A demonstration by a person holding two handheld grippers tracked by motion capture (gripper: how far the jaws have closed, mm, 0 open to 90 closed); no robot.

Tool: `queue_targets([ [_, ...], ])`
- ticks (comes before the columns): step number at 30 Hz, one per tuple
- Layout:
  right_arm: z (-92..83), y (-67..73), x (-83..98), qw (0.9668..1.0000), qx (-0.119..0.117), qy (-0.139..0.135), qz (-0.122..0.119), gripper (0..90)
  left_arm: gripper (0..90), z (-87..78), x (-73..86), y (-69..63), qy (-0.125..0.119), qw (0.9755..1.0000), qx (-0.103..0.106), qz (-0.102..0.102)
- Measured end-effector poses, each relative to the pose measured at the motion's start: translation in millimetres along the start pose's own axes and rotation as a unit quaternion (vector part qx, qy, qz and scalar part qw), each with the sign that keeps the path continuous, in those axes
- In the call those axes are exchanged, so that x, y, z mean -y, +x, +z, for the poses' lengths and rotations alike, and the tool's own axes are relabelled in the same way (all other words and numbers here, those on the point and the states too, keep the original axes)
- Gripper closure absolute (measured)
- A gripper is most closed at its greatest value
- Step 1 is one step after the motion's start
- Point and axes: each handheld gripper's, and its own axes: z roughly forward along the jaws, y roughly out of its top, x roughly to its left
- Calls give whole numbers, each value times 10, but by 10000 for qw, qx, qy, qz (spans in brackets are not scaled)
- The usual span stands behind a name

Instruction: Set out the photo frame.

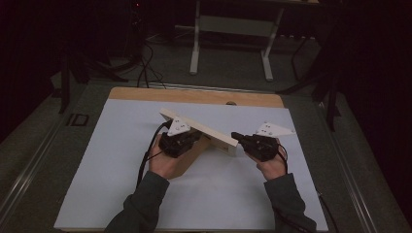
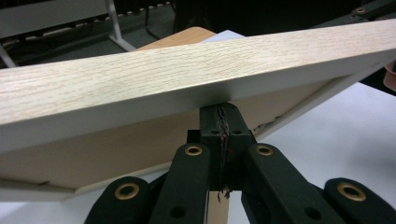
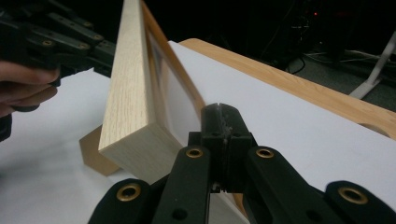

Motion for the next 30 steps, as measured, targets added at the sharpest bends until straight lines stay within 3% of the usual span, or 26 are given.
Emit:
queue_targets([
  [22, 51, 252, -43, 9989, -302, 96, -349, 898, 900, 21, -39, 15, 43, 10000, -45, -34],
  [30, 82, 326, -52, 9982, -388, 109, -439, 898, 900, 30, -41, 46, 42, 10000, 27, -28],
])
